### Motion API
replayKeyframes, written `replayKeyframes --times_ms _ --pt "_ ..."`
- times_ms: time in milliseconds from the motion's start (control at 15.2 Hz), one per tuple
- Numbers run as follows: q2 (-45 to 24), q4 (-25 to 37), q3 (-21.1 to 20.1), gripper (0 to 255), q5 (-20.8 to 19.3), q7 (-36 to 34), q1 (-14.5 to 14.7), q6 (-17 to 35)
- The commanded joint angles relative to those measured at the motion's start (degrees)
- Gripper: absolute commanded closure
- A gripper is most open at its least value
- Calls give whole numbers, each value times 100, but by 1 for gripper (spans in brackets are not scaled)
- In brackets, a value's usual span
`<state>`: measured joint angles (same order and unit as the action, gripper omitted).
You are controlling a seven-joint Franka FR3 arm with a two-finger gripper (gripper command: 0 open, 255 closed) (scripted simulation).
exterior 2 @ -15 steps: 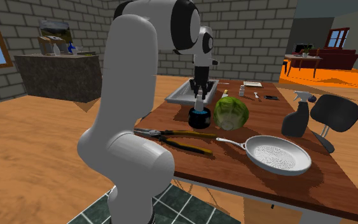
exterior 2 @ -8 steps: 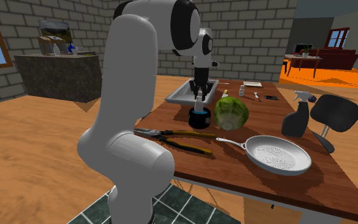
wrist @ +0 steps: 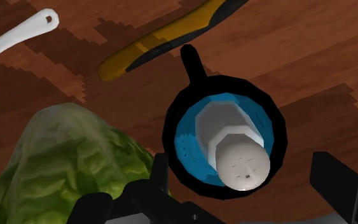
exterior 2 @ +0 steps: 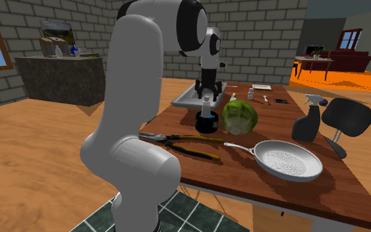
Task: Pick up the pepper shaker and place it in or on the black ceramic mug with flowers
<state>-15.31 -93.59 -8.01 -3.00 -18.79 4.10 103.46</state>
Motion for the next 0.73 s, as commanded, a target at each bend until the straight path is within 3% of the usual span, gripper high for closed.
replayKeyframes --times_ms 0,132,660 --pt "-20 313 -3 0 0 6 7 -295" --pt "-47 695 -7 0 -1 8 19 -649" --pt "-47 695 -7 0 -1 8 19 -649"
